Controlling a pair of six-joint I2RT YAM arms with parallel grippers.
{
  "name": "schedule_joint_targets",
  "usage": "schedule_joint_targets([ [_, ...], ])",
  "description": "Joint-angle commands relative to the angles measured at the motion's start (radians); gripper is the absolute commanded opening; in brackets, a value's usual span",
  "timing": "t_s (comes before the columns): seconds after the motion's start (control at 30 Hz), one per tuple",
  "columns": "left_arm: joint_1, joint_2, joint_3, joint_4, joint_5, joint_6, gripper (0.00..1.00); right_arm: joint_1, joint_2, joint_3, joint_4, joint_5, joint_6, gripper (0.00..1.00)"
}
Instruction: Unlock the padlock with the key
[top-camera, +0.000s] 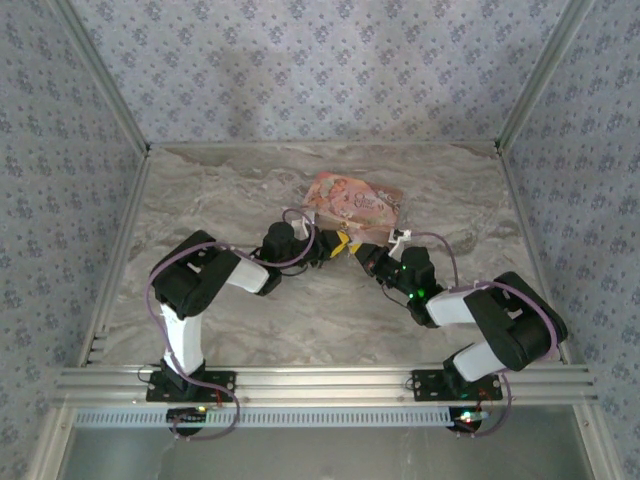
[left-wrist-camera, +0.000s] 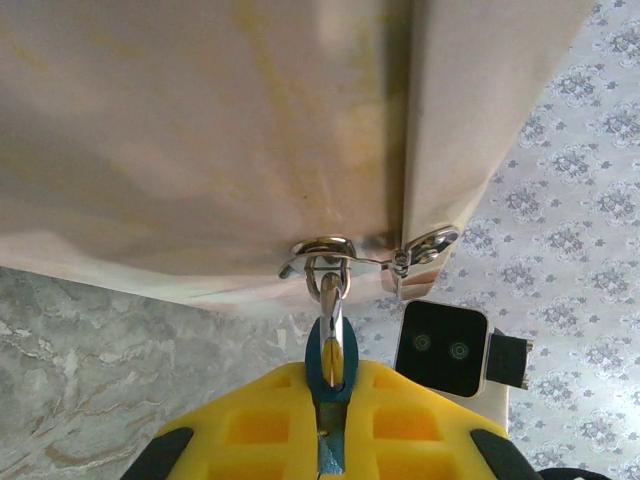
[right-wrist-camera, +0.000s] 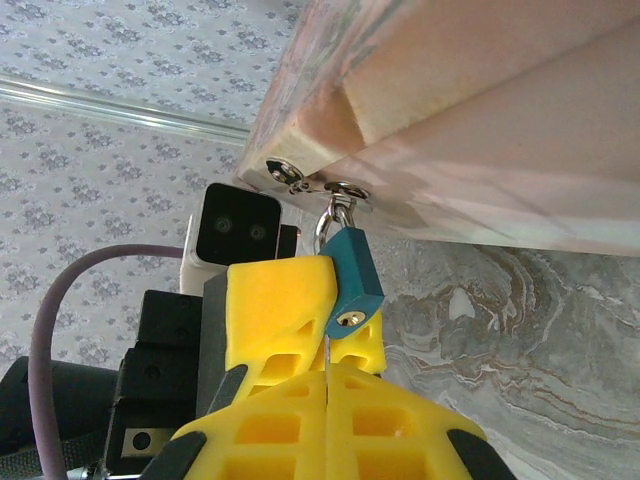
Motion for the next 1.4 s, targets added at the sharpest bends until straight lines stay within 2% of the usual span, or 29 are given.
schedule_joint_targets([
  [0.0,-0.009,-0.002,0.011,0.107,0.001,-0.003,0.08,-0.006,0.006,0.015,0.019,0.008,0.009,0.00],
  [1.37,-0.025,0.018,0.015,0.153,-0.002,-0.018,0.08,-0.026,0.041,0.033,0.033,0.022,0.058,0.00],
])
